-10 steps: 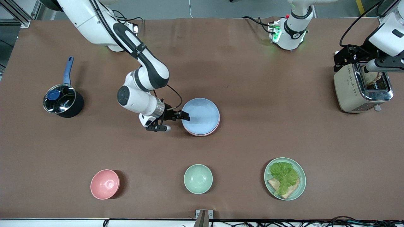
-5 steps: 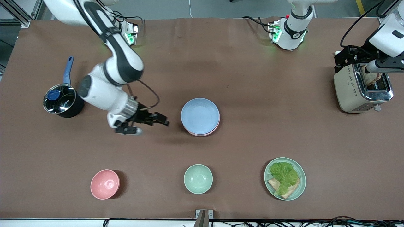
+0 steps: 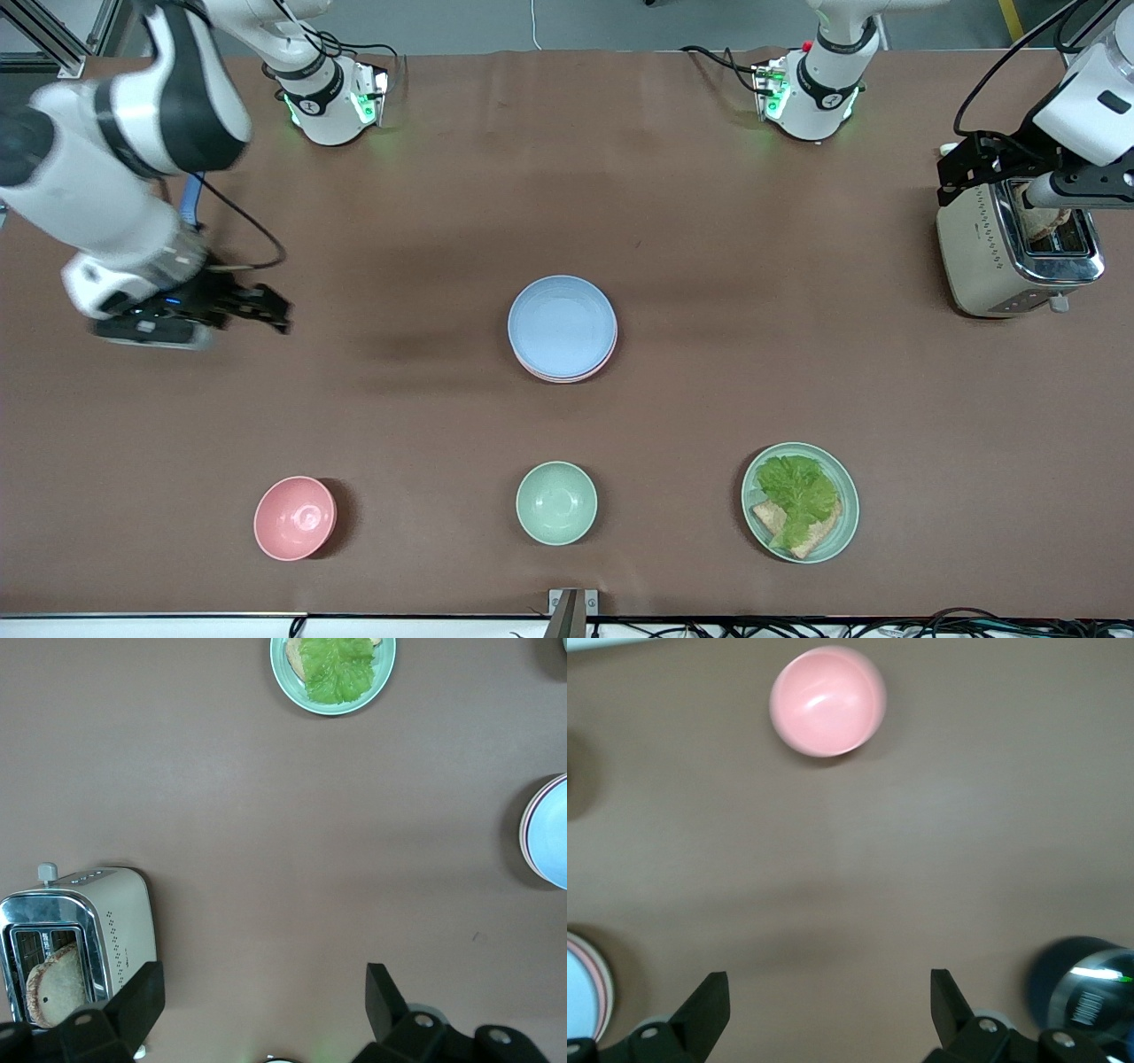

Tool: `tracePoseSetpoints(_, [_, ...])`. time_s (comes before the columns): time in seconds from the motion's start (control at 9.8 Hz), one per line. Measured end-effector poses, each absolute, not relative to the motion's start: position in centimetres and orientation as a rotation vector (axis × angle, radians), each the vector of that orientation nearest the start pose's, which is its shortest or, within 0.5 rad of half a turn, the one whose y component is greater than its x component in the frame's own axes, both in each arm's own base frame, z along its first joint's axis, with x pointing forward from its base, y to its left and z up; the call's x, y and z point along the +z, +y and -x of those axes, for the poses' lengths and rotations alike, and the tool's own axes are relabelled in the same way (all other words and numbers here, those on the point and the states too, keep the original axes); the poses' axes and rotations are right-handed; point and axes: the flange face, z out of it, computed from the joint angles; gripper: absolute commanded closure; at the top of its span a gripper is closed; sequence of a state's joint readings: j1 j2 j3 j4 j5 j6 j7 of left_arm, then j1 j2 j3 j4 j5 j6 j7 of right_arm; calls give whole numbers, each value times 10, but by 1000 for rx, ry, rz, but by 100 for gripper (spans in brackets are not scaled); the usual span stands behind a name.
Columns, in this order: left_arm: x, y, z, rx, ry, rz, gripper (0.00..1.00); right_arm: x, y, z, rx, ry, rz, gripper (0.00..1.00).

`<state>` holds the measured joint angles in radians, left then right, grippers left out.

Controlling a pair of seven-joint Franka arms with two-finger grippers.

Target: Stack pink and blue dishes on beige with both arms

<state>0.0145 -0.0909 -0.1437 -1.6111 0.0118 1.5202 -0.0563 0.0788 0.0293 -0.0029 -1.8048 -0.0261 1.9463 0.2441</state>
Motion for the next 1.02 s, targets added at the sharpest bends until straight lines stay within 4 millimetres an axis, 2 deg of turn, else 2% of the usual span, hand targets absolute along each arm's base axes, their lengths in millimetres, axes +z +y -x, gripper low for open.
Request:
tracePoseSetpoints(0.2, [658, -65, -517, -26, 97, 3117, 0, 605, -14, -572, -155, 370, 3142, 0])
tracePoseSetpoints(0.31, [664, -63, -516, -31, 93, 3118, 0, 631, -34, -565, -149, 382, 3144, 0])
tracePoseSetpoints(0.41, [667, -63, -515, -30, 92, 3118, 0, 648, -43, -560, -150, 379, 3146, 0])
tracePoseSetpoints(0.61, [668, -63, -515, -27, 92, 3118, 0, 669, -40, -550, -93, 371, 3150, 0])
tracePoseSetpoints(0.71, [668, -63, -515, -28, 92, 3118, 0, 672, -39, -548, -83, 369, 3149, 0])
tracePoseSetpoints(1.02, [669, -63, -516, -33, 91, 3118, 0, 662, -39, -552, -34, 370, 3152, 0])
